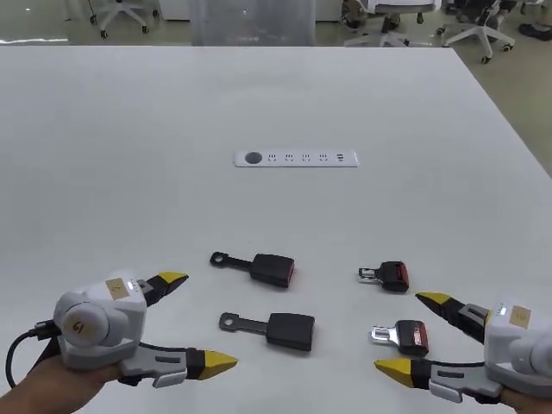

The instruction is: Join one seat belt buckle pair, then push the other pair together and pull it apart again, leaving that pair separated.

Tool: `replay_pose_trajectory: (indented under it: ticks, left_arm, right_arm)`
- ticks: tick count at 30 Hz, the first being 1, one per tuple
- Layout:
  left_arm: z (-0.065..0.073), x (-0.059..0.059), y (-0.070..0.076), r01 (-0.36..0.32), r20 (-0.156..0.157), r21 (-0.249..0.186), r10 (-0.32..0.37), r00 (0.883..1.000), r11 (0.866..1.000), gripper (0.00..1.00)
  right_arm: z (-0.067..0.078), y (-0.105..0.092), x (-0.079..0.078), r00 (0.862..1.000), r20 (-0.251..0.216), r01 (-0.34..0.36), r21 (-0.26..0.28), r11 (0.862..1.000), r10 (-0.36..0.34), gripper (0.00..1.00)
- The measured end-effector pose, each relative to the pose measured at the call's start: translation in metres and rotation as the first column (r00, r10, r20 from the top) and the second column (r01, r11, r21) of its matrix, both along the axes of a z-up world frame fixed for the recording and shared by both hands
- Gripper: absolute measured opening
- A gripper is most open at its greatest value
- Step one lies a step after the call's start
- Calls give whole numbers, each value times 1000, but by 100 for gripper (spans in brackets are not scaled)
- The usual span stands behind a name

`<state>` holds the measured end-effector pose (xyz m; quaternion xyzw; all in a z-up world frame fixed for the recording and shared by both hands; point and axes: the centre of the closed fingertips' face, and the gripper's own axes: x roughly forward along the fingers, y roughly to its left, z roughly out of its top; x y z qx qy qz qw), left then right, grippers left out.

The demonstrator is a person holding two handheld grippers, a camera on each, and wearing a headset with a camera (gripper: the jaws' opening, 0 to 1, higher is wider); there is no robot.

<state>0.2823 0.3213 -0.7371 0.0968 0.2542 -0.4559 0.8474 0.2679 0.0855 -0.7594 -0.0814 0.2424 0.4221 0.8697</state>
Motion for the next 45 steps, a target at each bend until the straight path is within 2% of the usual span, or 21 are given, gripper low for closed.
replay_pose_trajectory:
  ticks: [4, 9, 21, 31, 36, 45]
  left_arm:
    - [-4, 1, -5, 14, -8, 1, -14, 1000, 1000, 90]
    - [-12, 0, -13, 40, -18, 24, -39, 999, 999, 89]
    - [-25, 2, -40, 97, -42, 49, -95, 995, 994, 88]
    - [-41, 5, -60, 166, -61, 91, -161, 985, 982, 86]
    - [-52, 3, -67, 219, -79, 130, -210, 974, 967, 84]
    - [-65, 13, -78, 262, -105, 133, -249, 963, 956, 81]
  right_arm:
    - [-4, -7, 0, 1000, -8, 9, -7, 1000, -9, 80]
    - [-10, -16, -2, 1000, -21, 13, -23, 1000, -13, 78]
    - [-31, -36, -1, 998, -56, -16, -82, 996, 12, 76]
    - [-48, -47, 0, 995, -89, -65, -128, 990, 54, 70]
    - [-58, -47, 2, 990, -110, -103, -150, 983, 87, 68]
    - [-68, -48, 12, 980, -141, -160, -168, 973, 137, 62]
